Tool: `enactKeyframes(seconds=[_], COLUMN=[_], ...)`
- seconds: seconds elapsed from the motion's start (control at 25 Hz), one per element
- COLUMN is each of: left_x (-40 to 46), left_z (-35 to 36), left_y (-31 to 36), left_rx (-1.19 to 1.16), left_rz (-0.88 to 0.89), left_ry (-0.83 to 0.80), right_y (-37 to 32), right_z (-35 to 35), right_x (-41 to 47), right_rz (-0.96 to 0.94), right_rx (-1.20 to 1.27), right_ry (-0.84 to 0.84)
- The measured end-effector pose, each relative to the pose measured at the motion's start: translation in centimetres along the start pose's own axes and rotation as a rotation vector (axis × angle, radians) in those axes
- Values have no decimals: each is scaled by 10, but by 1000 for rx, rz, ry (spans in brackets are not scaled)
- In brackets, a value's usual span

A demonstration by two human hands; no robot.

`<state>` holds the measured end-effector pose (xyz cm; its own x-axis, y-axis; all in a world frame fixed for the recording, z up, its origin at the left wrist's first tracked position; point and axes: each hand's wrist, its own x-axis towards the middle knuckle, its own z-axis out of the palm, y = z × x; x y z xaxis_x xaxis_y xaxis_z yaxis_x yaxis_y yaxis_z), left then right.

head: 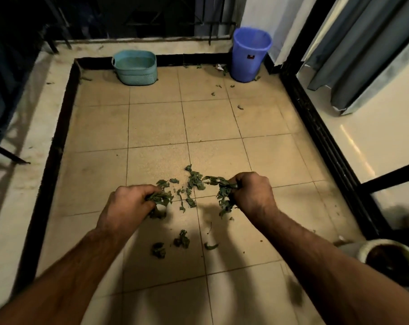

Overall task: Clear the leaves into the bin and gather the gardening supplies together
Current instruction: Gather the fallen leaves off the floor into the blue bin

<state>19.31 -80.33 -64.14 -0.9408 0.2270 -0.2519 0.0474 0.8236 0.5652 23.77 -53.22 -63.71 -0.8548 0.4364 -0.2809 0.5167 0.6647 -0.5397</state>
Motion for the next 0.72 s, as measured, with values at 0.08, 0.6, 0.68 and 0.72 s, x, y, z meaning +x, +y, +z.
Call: enactKeyframes(seconds=[0.08,0.6,0.68,0.72], left_x=[-6,-63,-80,-89], left_z=[-58,-397,-442,-460], left_y=[45,281,296,303], left_rx=[-16,-69,-75,-83], left_rz=[20,217,228,238], left_ry=[38,231,264,273], right_y=[-40,-307,-344,-358], right_z=[-60,-380,-416,-432], right_x=[-8,-99,-124,-136], right_rz=[-2,-171,-163,-153], right_rx=[17,51,75,87], right_ry=[19,201,215,227])
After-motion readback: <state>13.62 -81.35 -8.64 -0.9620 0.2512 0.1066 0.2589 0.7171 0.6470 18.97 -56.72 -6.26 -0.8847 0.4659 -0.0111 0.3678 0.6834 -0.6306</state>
